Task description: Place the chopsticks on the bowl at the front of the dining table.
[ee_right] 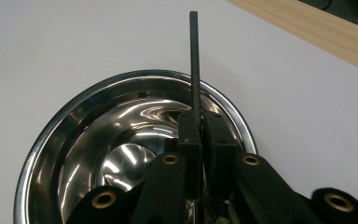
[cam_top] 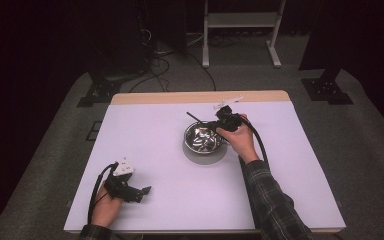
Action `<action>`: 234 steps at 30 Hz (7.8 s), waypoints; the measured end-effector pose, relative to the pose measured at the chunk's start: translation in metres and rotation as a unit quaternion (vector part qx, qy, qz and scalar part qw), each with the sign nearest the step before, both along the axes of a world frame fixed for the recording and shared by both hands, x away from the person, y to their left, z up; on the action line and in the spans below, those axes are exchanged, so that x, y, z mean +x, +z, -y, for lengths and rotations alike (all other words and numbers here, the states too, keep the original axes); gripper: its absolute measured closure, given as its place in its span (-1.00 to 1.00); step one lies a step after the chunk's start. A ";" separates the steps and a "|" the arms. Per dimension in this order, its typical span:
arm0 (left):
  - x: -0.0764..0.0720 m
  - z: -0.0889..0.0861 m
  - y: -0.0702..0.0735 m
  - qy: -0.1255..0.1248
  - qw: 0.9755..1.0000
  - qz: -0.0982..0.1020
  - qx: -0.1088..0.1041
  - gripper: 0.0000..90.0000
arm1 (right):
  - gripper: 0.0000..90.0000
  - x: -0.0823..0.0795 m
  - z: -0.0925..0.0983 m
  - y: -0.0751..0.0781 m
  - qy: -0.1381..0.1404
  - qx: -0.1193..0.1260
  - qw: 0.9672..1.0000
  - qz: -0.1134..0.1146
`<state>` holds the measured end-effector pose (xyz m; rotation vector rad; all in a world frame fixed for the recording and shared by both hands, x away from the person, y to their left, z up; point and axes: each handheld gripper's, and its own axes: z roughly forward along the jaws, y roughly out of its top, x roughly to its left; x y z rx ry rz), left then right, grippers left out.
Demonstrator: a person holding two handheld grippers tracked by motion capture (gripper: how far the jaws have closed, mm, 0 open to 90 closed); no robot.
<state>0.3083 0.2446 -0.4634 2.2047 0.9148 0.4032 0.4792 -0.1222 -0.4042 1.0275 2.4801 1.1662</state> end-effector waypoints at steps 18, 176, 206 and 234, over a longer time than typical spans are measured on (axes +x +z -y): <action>0.000 0.000 0.000 0.000 1.000 -0.001 0.001 -1.00 | 0.54 -0.005 0.001 0.008 -0.007 0.019 1.000 0.013; 0.000 0.000 0.000 0.000 1.000 0.001 0.001 -1.00 | 0.14 -0.132 0.131 -0.039 -0.092 -0.023 0.995 0.001; 0.000 0.000 0.000 0.000 1.000 0.002 0.001 -1.00 | 0.06 -0.185 0.140 -0.034 -0.091 -0.006 0.996 0.015; 0.000 0.000 0.000 0.000 1.000 0.001 0.001 -1.00 | 0.05 -0.246 0.133 -0.049 -0.063 -0.009 0.998 -0.002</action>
